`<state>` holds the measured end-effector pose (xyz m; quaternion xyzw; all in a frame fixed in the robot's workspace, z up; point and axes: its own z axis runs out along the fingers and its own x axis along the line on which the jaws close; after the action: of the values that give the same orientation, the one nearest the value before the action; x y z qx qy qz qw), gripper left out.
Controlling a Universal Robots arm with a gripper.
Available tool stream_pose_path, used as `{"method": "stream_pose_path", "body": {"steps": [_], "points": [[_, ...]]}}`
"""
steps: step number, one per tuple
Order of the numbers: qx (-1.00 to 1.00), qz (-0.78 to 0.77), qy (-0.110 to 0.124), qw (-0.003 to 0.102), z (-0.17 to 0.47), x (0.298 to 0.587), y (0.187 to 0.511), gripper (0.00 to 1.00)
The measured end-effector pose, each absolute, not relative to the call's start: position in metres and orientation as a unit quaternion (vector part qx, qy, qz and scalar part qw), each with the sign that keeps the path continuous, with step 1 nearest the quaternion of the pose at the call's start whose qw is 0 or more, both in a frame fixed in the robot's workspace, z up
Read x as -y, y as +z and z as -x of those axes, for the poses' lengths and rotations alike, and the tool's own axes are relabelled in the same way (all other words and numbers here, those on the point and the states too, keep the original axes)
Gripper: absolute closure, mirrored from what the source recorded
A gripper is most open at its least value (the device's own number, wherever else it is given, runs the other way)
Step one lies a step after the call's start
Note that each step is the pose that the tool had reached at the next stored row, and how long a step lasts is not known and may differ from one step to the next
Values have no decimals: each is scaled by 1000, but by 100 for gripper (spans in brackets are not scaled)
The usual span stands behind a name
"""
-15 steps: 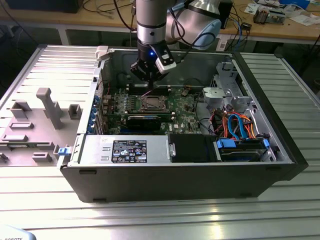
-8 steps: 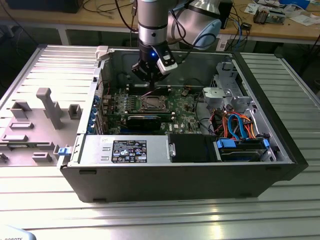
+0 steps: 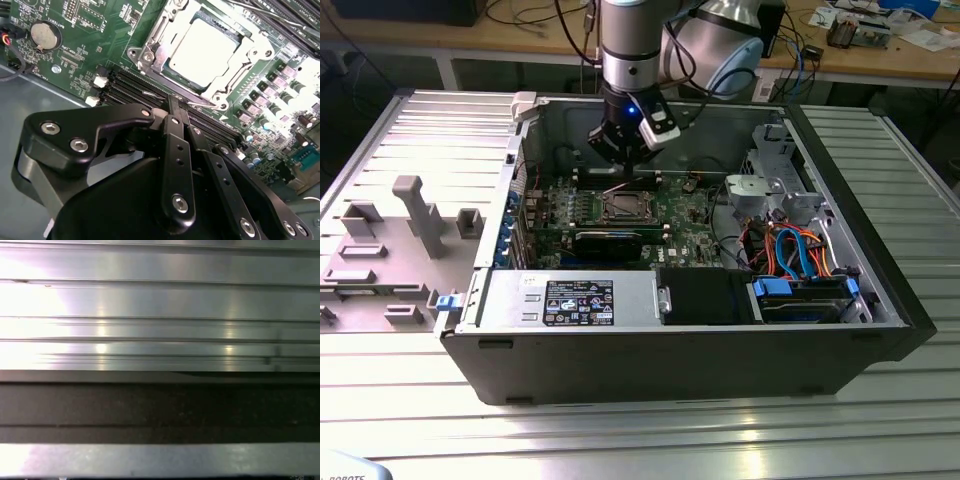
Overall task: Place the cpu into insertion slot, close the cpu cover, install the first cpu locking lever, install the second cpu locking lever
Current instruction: 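Install the first cpu locking lever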
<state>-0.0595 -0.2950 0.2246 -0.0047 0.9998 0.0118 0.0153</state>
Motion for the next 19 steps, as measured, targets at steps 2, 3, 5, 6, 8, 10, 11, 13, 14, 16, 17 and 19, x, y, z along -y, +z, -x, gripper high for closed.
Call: {"method": "stream_pose_path", "body": {"steps": [2,3,5,6,8,10,11,13,14,16,17,19], "points": [[-1000,4,12,15,57,295,224,89],[-1000,4,12,15,56,295,223,89],[-1000,4,12,15,54,295,223,89],[-1000,4,12,15,53,295,222,89],[-1000,4,12,15,52,295,221,89],[-1000,4,12,15,50,295,219,89],[-1000,4,12,15,49,295,218,89],[-1000,4,12,15,49,295,216,89],[-1000,4,12,15,49,295,215,89],[-1000,4,12,15,48,295,214,89],[-1000,4,12,15,48,295,213,89],[-1000,4,12,15,47,295,211,89]]}}
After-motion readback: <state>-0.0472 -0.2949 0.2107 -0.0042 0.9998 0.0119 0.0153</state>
